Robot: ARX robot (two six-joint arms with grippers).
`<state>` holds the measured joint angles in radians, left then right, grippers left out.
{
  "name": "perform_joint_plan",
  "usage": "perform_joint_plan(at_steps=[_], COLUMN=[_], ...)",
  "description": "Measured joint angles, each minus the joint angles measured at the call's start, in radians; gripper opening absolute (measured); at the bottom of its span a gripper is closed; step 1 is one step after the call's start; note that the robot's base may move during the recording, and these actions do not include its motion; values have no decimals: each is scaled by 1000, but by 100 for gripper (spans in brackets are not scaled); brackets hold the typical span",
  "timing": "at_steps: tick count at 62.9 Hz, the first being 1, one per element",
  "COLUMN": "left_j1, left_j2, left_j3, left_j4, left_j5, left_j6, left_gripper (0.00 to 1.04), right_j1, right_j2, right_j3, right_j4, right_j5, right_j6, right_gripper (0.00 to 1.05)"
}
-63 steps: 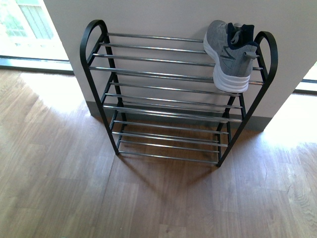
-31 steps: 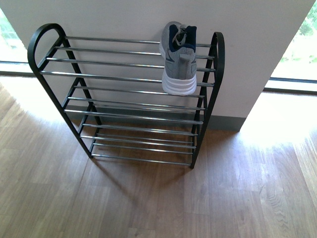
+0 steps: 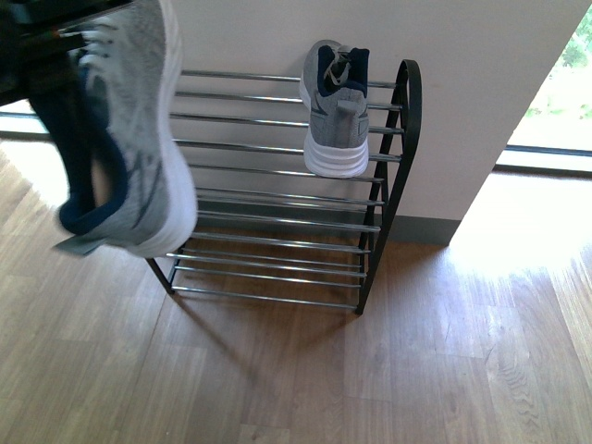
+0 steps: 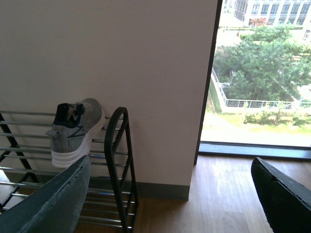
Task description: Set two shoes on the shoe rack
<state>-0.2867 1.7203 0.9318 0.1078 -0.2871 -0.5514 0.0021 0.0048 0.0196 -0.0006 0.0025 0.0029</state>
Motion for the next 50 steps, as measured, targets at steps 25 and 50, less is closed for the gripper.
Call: perform_joint_plan(at_steps=[25, 50], left_j1=[-21, -28], left_j2=[549, 861], left_j3=[682, 1203], left_j4=[-218, -500], left_j5=[152, 211], left_j6=[-232, -82], left_gripper=[2, 2], right_j1=[0, 0], right_j2=[0, 0], right_j3=[0, 0], right_j4=[0, 0], right_j5=[0, 0], right_j6=[0, 0], right_gripper=[96, 96])
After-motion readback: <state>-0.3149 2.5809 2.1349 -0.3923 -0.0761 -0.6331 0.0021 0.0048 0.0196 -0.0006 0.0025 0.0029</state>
